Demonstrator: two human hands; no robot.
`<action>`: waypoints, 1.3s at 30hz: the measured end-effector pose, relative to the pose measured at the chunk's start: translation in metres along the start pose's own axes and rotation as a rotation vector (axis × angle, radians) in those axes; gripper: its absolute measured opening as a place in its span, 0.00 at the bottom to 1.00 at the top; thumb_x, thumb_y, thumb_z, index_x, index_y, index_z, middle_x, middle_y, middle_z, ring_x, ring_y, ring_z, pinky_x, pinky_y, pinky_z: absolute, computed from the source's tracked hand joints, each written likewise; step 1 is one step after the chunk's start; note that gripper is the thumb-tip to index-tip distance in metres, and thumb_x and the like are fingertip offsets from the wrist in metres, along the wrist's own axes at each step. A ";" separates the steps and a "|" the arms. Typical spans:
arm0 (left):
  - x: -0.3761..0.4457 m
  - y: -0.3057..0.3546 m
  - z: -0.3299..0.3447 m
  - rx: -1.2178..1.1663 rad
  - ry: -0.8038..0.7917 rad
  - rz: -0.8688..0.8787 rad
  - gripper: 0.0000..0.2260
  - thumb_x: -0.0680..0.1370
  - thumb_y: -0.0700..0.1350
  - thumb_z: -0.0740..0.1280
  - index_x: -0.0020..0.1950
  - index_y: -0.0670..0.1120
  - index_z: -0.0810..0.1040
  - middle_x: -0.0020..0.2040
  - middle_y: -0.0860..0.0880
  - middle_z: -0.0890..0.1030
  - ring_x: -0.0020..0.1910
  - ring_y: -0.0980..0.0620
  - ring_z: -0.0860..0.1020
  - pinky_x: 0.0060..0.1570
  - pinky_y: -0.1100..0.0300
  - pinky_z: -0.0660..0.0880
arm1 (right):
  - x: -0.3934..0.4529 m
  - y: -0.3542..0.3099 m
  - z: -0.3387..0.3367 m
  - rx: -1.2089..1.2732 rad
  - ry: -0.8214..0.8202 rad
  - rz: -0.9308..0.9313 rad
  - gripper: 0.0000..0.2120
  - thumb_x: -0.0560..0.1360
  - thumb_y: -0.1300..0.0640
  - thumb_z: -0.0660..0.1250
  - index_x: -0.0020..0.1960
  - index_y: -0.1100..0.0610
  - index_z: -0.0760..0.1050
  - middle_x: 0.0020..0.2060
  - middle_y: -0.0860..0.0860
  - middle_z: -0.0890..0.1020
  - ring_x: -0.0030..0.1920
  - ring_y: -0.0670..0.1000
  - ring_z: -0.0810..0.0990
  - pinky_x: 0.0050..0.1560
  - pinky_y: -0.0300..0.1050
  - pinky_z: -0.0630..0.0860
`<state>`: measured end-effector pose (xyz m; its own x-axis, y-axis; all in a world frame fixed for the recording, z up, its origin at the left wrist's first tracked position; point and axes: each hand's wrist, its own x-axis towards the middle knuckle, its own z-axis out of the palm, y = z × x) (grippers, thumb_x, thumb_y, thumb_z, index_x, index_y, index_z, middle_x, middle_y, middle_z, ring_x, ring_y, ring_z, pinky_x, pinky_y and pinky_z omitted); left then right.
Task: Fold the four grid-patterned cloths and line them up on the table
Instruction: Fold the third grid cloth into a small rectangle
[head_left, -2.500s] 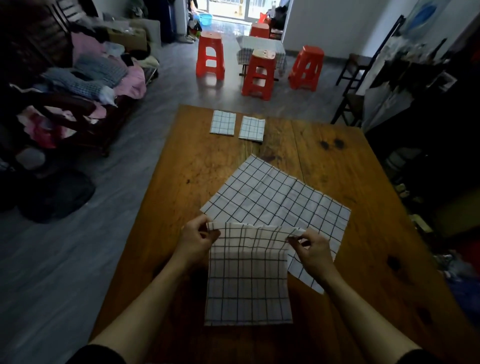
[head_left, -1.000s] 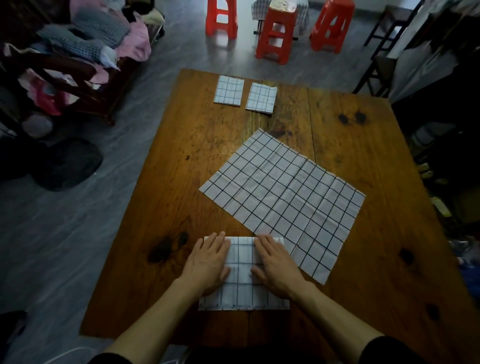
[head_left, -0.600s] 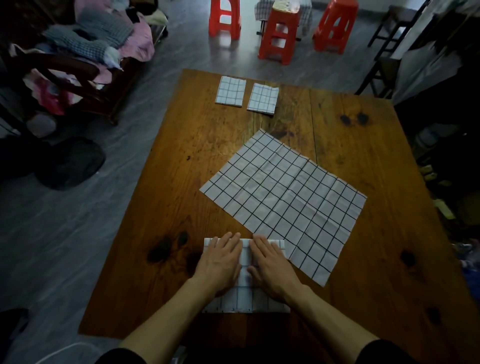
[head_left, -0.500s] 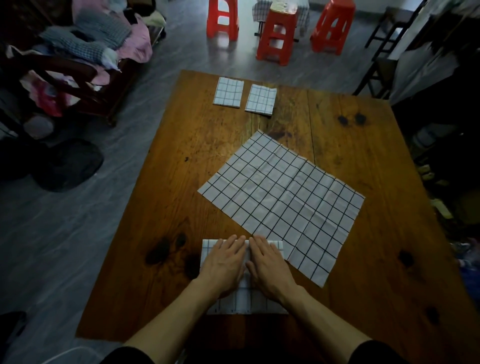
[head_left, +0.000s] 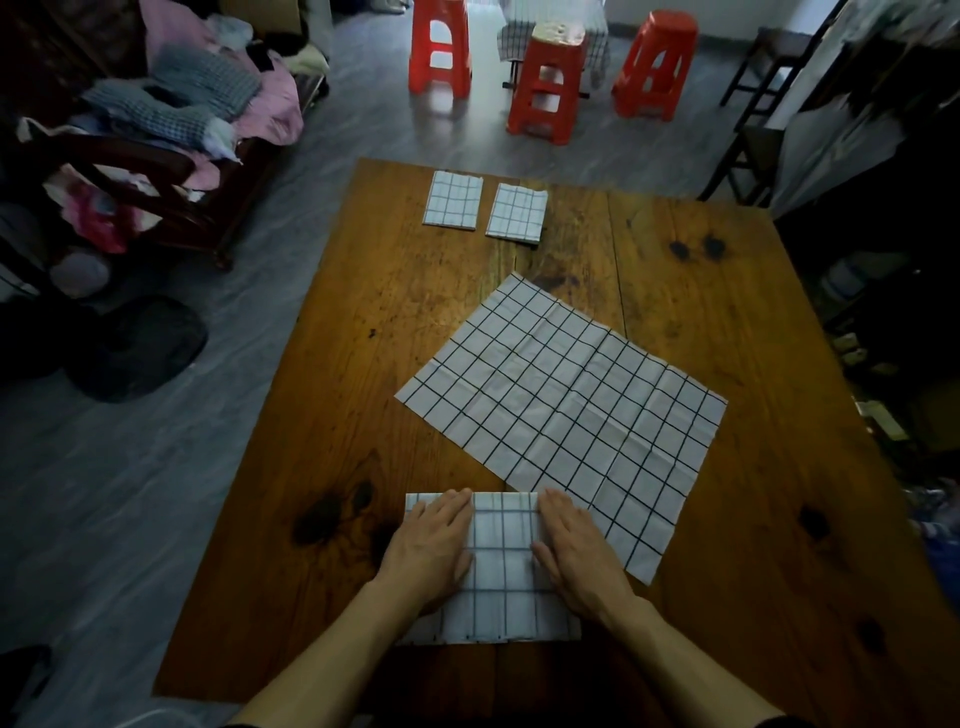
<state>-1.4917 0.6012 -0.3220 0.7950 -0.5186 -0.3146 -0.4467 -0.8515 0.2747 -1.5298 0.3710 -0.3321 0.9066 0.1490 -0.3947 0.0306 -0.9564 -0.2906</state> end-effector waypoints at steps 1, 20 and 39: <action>-0.002 -0.004 0.001 -0.006 0.015 -0.007 0.31 0.81 0.54 0.59 0.80 0.47 0.52 0.80 0.48 0.53 0.79 0.50 0.52 0.77 0.51 0.50 | -0.001 0.005 0.000 -0.007 -0.006 0.012 0.43 0.71 0.28 0.33 0.79 0.52 0.39 0.79 0.49 0.43 0.77 0.46 0.38 0.76 0.45 0.38; 0.000 0.003 -0.002 -0.035 0.185 -0.016 0.20 0.77 0.51 0.66 0.67 0.48 0.72 0.68 0.48 0.74 0.67 0.50 0.71 0.66 0.55 0.69 | 0.003 -0.049 -0.004 0.012 0.174 -0.155 0.29 0.80 0.49 0.61 0.78 0.54 0.57 0.76 0.52 0.62 0.76 0.51 0.59 0.73 0.44 0.49; 0.015 -0.018 -0.021 0.043 0.015 -0.133 0.32 0.73 0.55 0.70 0.74 0.52 0.61 0.73 0.49 0.65 0.71 0.47 0.63 0.69 0.50 0.64 | 0.011 -0.005 -0.019 0.080 0.231 0.156 0.32 0.72 0.48 0.72 0.73 0.50 0.65 0.68 0.48 0.70 0.69 0.50 0.65 0.71 0.48 0.62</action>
<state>-1.4633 0.6101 -0.3122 0.8546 -0.3996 -0.3317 -0.3534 -0.9155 0.1922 -1.5125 0.3723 -0.3186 0.9699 -0.0685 -0.2339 -0.1419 -0.9389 -0.3135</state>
